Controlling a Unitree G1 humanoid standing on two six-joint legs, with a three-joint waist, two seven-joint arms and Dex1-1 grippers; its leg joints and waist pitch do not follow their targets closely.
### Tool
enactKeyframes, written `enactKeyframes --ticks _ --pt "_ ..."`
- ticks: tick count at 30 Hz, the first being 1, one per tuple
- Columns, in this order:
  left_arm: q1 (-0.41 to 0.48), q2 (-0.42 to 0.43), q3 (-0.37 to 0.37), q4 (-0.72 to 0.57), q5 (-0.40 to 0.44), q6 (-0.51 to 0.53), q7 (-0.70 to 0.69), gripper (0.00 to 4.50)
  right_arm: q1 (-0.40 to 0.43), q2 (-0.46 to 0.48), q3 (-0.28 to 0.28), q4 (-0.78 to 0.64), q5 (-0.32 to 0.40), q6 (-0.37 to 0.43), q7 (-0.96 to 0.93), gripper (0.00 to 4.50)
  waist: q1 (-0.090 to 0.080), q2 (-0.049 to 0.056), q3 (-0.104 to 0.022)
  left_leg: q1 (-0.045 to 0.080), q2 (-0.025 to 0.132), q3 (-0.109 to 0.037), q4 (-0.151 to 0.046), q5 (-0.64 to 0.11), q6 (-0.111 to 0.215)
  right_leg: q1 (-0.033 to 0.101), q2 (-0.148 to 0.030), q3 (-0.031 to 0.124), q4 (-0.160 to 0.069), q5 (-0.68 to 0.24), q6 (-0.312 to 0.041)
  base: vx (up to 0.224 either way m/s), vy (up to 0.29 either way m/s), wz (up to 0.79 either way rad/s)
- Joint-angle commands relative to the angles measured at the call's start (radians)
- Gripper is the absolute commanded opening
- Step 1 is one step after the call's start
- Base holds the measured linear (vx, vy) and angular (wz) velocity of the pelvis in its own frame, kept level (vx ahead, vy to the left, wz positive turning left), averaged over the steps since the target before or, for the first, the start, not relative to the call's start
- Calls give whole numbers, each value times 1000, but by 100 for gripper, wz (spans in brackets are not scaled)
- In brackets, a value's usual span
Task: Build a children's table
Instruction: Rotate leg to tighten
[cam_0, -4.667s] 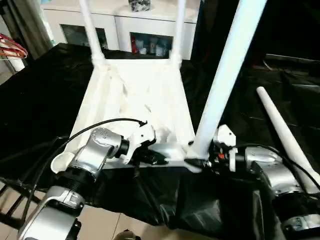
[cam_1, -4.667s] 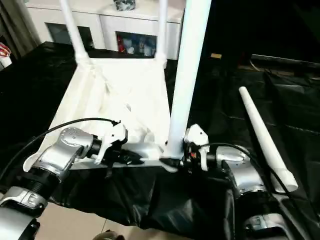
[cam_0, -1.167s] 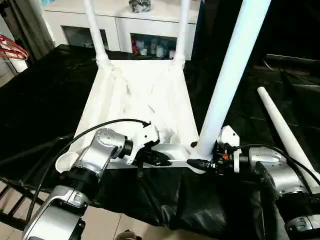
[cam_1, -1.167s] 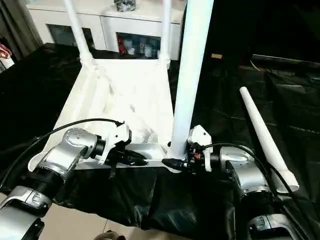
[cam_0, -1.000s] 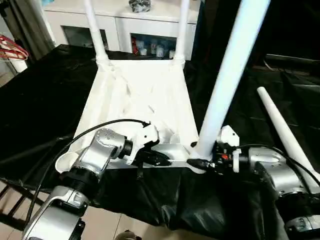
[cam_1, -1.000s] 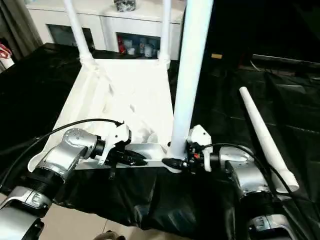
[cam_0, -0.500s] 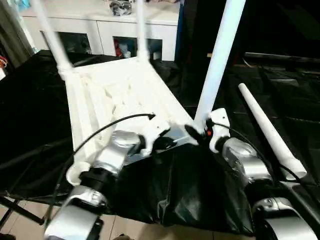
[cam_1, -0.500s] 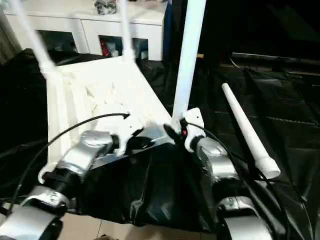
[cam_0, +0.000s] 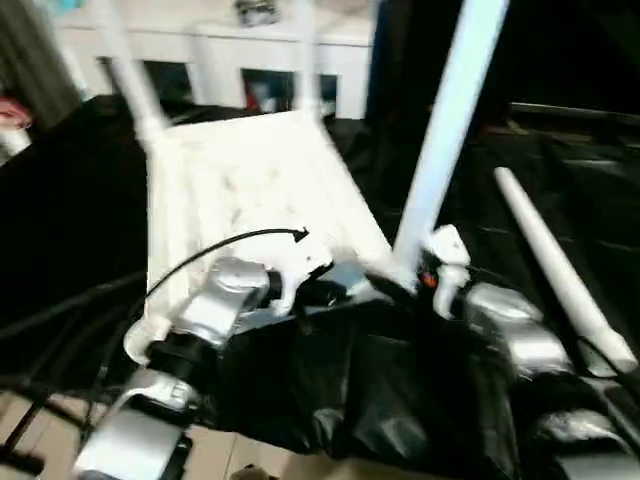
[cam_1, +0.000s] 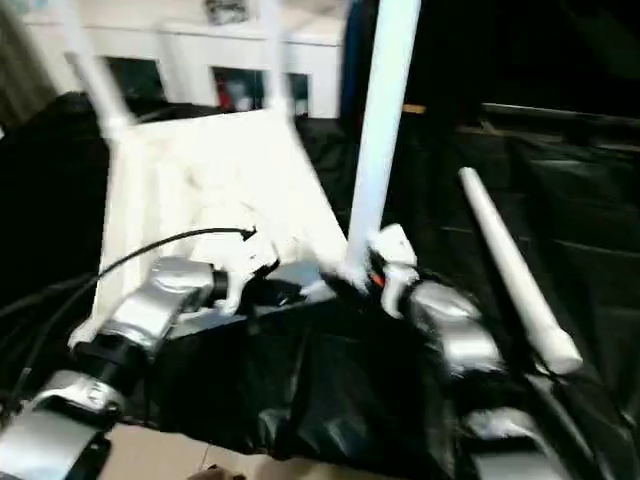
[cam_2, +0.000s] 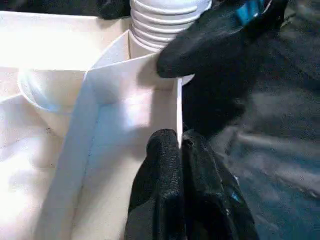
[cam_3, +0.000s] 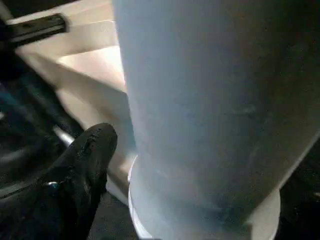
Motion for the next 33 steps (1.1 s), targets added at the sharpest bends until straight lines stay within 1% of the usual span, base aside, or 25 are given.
enactKeyframes --ticks 1,2,3,5,6,8,10,11,13,15,16,18,19,21,22,23,24,25,26,27,28,30,31,32,33 --pt "-15 -39 -29 -65 -63 -37 -54 0 22 13 73 -20 7 26 88 408 -1 -12 -62 12 74 -20 -60 -132 111 44 -104 64 -68 -153 -217 0 0 0" --pt "-16 -28 -26 -66 -68 -31 -76 0 42 -12 87 -53 21 42 152 383 0 -19 -61 11 74 -19 -60 -135 112 46 -106 64 -68 -157 -218 0 0 0" --pt "-17 -22 -25 -66 -70 -29 -85 0 51 -24 94 -69 27 53 183 376 7 -17 -61 12 72 -18 -58 -132 117 46 -104 64 -67 -158 -216 0 0 0" --pt "-18 -4 -24 -65 -78 -23 -120 0 75 -59 120 -112 40 81 273 371 14 -24 -59 11 72 -16 -58 -131 124 44 -106 64 -69 -185 -203 0 0 0" --pt "-18 -2 -24 -64 -79 -21 -124 0 77 -62 122 -114 39 82 280 371 15 -22 -59 11 72 -17 -58 -134 123 44 -107 64 -70 -197 -203 0 0 0" --pt "-17 8 -26 -66 -86 -16 -151 0 80 -70 132 -122 42 91 308 336 16 -25 -58 8 71 -18 -59 -138 115 45 -108 63 -73 -227 -191 0 0 0" --pt "-12 22 -26 -64 -95 -9 -192 0 83 -74 147 -131 46 102 338 327 16 -14 -57 11 72 -21 -61 -159 100 43 -108 63 -77 -262 -183 0 0 0" --pt "-11 23 -26 -62 -94 -9 -193 0 84 -73 148 -131 45 100 337 315 14 -17 -57 12 73 -20 -63 -166 93 42 -108 63 -79 -264 -184 0 0 0" --pt "-15 23 -26 -57 -91 -8 -191 0 85 -75 152 -140 44 106 339 303 15 -17 -57 15 74 -21 -63 -166 88 41 -108 63 -78 -256 -190 0 0 0" --pt "-25 20 -23 -45 -91 -8 -189 0 83 -76 156 -152 50 120 350 291 16 -20 -58 12 74 -21 -63 -154 88 44 -109 63 -74 -241 -194 0 0 0" --pt "-29 19 -21 -42 -91 -8 -187 0 82 -76 156 -152 50 121 352 288 16 -14 -59 11 73 -21 -61 -149 90 44 -108 63 -74 -229 -196 0 0 0" --pt "-32 18 -17 -39 -92 -7 -183 0 79 -73 156 -149 48 121 351 282 17 -17 -60 11 72 -21 -61 -142 92 46 -108 62 -72 -214 -199 0 0 0" --pt "-33 15 -13 -33 -86 -14 -160 0 76 -66 150 -138 44 116 336 280 17 -26 -60 9 72 -21 -61 -138 95 47 -109 62 -71 -212 -199 0 0 0" --pt "-33 8 -6 -28 -77 -20 -118 0 71 -48 136 -118 33 107 294 278 19 -27 -59 9 71 -20 -60 -135 97 46 -110 62 -71 -219 -199 0 0 0" --pt "-33 5 -2 -27 -73 -22 -100 0 68 -40 130 -108 28 102 271 278 19 -24 -57 9 70 -21 -61 -141 92 43 -112 62 -74 -253 -192 0 0 0" --pt "-36 -18 22 -25 -61 -12 -3 0 43 2 102 -45 -9 85 128 277 14 -26 -56 11 72 -22 -63 -154 77 39 -113 62 -76 -283 -187 0 0 0" --pt "-37 -30 33 -25 -58 -5 36 0 27 21 90 -9 -28 82 49 277 10 -25 -55 15 71 -23 -65 -164 65 36 -113 62 -79 -300 -189 0 0 0" --pt "-40 -46 46 -22 -49 0 97 0 6 44 74 40 -49 76 -49 277 1 -26 -51 13 69 -28 -69 -198 43 41 -115 59 -85 -356 -178 0 0 0" --pt "-42 -60 55 -20 -43 10 140 0 -9 61 63 74 -61 72 -116 276 -9 -26 -49 13 70 -30 -73 -215 25 41 -116 59 -88 -390 -166 0 0 0" --pt "-41 -74 61 -23 -42 19 172 0 -24 81 51 106 -69 70 -183 275 -13 -23 -49 14 69 -31 -73 -226 20 41 -114 58 -91 -403 -160 0 0 0" --pt "-39 -83 65 -26 -42 26 189 0 -33 93 44 124 -72 69 -222 274 -21 -27 -49 14 67 -30 -73 -235 17 41 -114 60 -93 -407 -154 0 0 0" --pt "-29 -115 63 -43 -27 45 247 0 -62 144 17 167 -70 79 -344 274 -27 -14 -50 11 65 -30 -71 -231 24 42 -113 63 -93 -386 -154 0 0 0" --pt "-24 -130 63 -51 -19 58 283 0 -75 169 6 183 -70 84 -401 274 -31 -13 -50 14 65 -30 -72 -235 22 40 -111 63 -93 -373 -158 0 0 0" --pt "-21 -157 56 -61 -7 81 326 0 -99 203 -2 209 -81 82 -491 273 -35 -21 -52 14 64 -29 -72 -228 21 40 -111 64 -91 -360 -163 0 0 0" --pt "-21 -157 56 -61 -7 81 326 0 -99 203 -2 209 -81 82 -491 273 -36 -20 -53 14 64 -29 -71 -223 21 41 -111 64 -90 -350 -167 0 0 0"
